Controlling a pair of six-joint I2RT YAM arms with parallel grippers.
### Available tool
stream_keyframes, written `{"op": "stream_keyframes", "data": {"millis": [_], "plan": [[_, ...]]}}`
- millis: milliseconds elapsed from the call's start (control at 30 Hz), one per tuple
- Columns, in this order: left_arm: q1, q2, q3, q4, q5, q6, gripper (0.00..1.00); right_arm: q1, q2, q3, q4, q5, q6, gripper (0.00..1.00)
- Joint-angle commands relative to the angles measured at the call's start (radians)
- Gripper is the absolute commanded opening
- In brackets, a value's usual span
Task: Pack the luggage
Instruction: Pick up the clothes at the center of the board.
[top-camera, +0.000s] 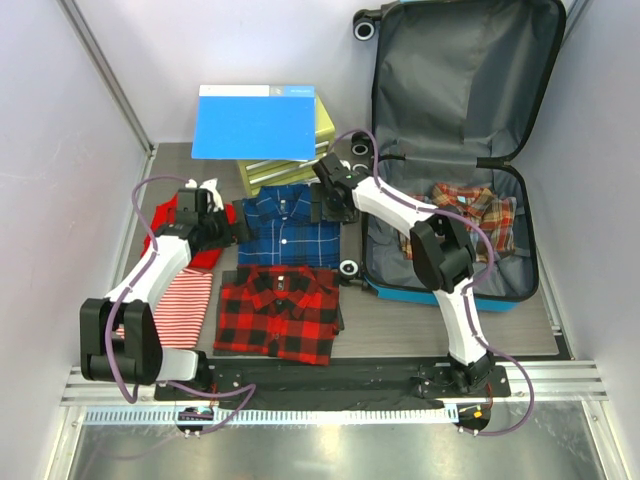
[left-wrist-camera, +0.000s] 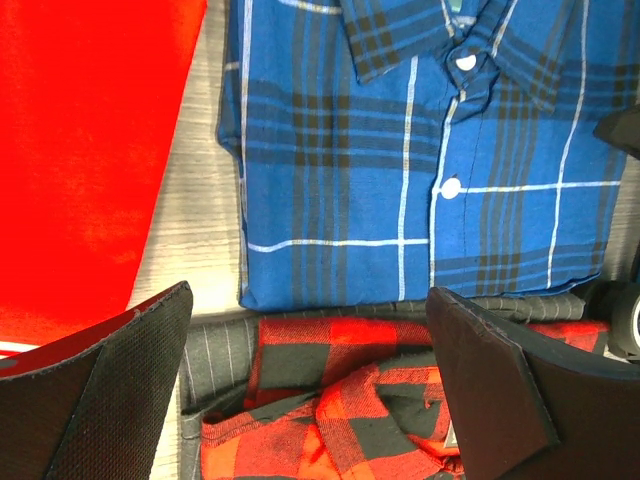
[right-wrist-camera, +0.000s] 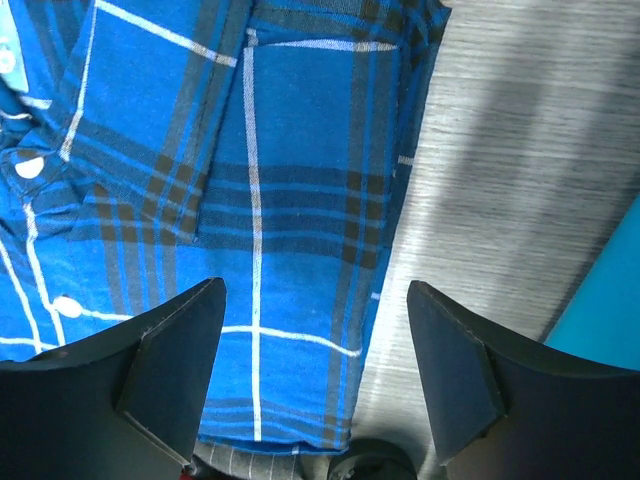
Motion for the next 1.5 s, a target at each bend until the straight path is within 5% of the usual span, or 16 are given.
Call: {"op": "stream_keyframes", "data": {"millis": [0,367,567,900,1467], "plan": [[0.002,-0.031,-0.01,0.042,0.031,-0.013,1.0,0.001,0.041,0.038,-0.01,0.014,0.001,0.79],[0.002,-0.034,-0.007,0.042,0.038,-0.019,1.0,-0.001,0.079,0.021,0.033,-0.003,0.018,0.78],[0.002,-0.04,-0.013,0.045,0.035,-0.019,1.0,-0.002,0.081,-0.039,0.08,-0.088,0.046,0.65],[0.002,-0.049,-0.028,0.051,0.028,-0.024,1.0,0.001,0.066,-0.054,0.087,-0.108,0.007,0.01],[0.002,-0.041,-0.036,0.06,0.026,-0.03,1.0,0.013,-0.174,-0.08,0.085,-0.061,0.089,0.01]]}}
